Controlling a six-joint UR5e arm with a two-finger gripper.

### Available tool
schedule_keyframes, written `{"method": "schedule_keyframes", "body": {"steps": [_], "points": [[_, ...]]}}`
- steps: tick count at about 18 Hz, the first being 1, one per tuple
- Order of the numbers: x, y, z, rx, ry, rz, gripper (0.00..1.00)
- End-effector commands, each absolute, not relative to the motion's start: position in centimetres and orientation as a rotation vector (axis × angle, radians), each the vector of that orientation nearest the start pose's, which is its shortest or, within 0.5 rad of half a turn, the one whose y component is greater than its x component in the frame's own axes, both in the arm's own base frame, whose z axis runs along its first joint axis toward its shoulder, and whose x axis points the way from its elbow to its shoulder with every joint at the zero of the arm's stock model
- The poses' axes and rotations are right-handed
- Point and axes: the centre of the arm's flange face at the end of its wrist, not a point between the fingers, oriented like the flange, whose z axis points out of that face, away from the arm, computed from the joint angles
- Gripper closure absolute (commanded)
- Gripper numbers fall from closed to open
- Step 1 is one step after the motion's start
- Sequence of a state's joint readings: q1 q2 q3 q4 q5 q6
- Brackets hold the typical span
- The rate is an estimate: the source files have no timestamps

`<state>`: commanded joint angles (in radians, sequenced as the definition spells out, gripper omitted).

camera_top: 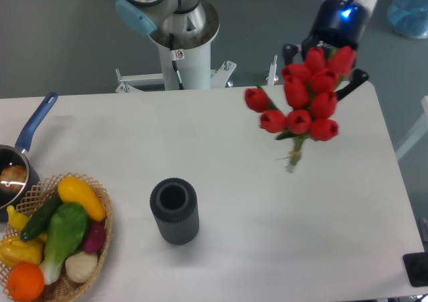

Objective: Pick up the flowers from the vase
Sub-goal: 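Carry the held tulips up and away from the vase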

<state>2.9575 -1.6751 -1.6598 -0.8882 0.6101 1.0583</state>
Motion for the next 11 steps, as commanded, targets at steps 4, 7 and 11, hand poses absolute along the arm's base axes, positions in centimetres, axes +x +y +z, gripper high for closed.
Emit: {"method": "schedule_keyframes", "body": {"steps": [4, 7, 11], "points": [[-50.9, 29.6, 49.5, -2.228, -0.096, 0.223, 0.7], [-51.7, 28.9, 48.7, -2.274, -0.082, 0.26, 0.7], [-51.9, 28.8, 48.3, -2.293, -0.08, 0.266, 0.7]]}}
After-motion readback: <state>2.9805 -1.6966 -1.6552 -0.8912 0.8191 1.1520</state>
